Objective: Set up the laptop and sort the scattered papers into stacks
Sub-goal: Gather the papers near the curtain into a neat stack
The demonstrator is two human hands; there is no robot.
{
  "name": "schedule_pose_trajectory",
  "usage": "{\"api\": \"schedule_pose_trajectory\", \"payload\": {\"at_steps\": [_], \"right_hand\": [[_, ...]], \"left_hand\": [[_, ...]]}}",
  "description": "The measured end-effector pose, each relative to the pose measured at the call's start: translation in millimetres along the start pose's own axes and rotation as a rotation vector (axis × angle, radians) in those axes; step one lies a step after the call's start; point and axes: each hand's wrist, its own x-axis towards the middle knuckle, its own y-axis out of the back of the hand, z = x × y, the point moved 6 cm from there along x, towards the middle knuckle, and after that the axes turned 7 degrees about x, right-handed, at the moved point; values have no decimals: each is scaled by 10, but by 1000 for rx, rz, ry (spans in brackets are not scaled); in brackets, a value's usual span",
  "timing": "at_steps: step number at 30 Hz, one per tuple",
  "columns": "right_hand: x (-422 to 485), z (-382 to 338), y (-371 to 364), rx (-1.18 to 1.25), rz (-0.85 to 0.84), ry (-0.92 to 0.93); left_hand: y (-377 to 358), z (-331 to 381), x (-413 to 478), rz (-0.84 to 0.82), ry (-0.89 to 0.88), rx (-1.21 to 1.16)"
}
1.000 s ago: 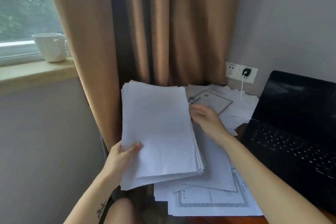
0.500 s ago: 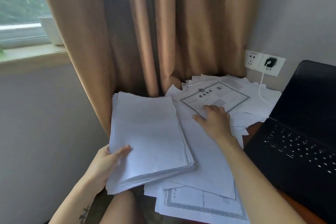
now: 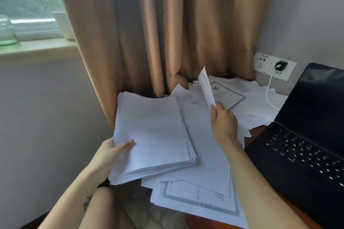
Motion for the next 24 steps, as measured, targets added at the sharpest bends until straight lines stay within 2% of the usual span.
{"api": "schedule_pose_trajectory", "payload": {"at_steps": [3,8,12,15,17,20,22,24], "right_hand": [[-26,-141,30,184,-168,99],[-180,-623,131,472,-666,79],[-391,-854,49,452,-1018,-6],[-524,-931,49,459,-1192,-106],[-494,-906,83,533,-1167,-200],[-307,-705,96,582,-878,-301],[-189,-443,112,420,-630,-340],[-178,-249,129,82,-570,-359]], "left_hand": [[16,45,-49,-14,-23,-12],[46,62,-58,-73,6,-70],[91,66,-23,-133,38,-88],[124,81,-12,-158,51,-81],[129,56,7,-161,84,-92],[127,-6,42,-175,165,-175],[103,-6,63,-196,152,-169],[85,11,83,-183,89,-121]]}}
